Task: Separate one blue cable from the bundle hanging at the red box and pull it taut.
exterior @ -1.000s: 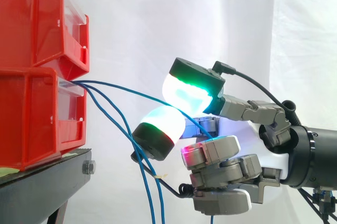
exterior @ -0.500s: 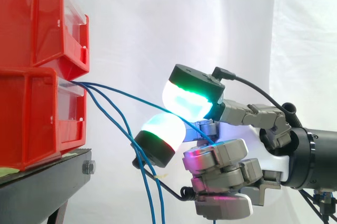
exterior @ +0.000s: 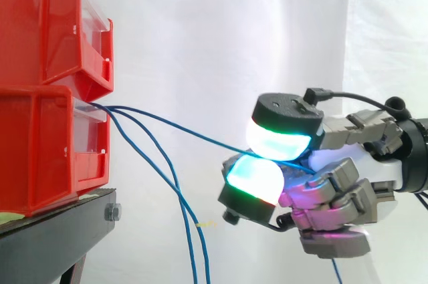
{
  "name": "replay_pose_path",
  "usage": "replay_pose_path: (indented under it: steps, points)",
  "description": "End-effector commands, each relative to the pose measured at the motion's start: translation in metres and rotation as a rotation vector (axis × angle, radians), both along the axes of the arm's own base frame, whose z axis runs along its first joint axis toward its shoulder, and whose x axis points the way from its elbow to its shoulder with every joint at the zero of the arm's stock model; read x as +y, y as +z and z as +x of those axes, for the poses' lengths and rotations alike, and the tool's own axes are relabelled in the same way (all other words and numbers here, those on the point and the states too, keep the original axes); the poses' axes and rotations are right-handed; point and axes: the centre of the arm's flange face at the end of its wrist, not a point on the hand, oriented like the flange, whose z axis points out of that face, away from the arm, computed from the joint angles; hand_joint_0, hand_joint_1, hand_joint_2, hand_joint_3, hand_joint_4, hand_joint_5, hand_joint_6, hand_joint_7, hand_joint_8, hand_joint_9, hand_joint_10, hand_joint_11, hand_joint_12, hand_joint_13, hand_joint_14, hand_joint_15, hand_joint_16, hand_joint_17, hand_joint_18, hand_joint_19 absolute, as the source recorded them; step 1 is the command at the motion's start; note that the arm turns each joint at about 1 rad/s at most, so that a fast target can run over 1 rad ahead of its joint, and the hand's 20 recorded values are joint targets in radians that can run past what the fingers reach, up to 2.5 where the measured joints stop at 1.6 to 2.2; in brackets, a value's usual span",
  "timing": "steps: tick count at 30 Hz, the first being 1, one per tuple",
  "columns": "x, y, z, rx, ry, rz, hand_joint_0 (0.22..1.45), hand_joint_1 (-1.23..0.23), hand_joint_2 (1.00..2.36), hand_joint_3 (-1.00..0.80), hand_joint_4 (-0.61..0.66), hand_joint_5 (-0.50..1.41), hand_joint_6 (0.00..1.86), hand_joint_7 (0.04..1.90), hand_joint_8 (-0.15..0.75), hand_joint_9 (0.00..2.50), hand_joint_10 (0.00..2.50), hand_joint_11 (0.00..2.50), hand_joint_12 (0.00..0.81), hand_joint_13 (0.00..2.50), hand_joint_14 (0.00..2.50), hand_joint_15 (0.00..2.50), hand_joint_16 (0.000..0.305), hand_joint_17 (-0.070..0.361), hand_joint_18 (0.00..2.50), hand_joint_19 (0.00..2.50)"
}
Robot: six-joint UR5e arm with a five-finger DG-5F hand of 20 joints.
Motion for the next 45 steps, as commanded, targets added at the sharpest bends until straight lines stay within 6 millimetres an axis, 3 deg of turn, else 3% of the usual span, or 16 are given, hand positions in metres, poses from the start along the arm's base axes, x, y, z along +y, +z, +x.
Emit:
replay_pose_path:
  steps: [1,12,45]
  points:
    - [0.000,0.001,-0.003,0.019,0.001,0.003,0.65,-0.77,1.02,-0.12,0.00,-0.16,0.89,1.08,0.387,0.96,1.34,1.39,0.408,1.17,1.23,1.34,0.052,0.118,1.36,1.13]
    - [-0.001,0.011,0.009,-0.086,-0.028,0.211,0.64,-0.77,1.02,-0.12,0.00,-0.16,0.89,1.09,0.382,0.95,1.38,1.37,0.404,1.17,1.24,1.35,0.052,0.117,1.35,1.14]
    - [0.002,0.011,0.010,-0.084,-0.057,0.180,0.65,-0.78,1.02,-0.07,-0.03,-0.16,0.90,1.10,0.401,0.97,1.41,1.33,0.408,1.18,1.29,1.34,0.054,0.122,1.35,1.12]
